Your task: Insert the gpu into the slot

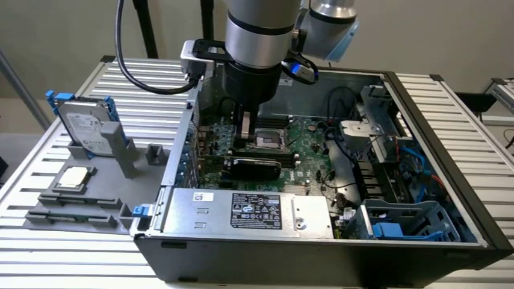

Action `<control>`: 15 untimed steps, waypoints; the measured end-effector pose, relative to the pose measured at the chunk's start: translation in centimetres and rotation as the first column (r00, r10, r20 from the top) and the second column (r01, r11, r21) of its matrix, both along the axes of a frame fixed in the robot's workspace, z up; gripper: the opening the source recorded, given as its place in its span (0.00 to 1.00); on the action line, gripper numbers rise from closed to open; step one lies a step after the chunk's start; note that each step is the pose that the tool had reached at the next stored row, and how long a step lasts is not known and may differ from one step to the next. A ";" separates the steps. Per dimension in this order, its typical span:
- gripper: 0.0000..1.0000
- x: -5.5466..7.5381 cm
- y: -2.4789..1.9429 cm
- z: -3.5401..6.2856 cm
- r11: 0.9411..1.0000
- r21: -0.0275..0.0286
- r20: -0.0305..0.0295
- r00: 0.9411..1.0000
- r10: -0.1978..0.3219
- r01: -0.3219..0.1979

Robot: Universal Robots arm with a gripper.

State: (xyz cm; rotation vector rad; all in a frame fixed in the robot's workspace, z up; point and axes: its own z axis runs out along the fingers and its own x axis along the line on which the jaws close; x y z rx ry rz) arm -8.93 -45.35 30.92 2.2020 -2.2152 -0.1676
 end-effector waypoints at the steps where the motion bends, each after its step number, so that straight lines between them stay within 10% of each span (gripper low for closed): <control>1: 0.11 0.0 0.00 0.00 1.000 0.000 0.000 1.000 0.000 0.000; 15: 0.11 -2.3 -0.01 -0.59 1.000 0.000 -0.001 1.000 0.000 0.000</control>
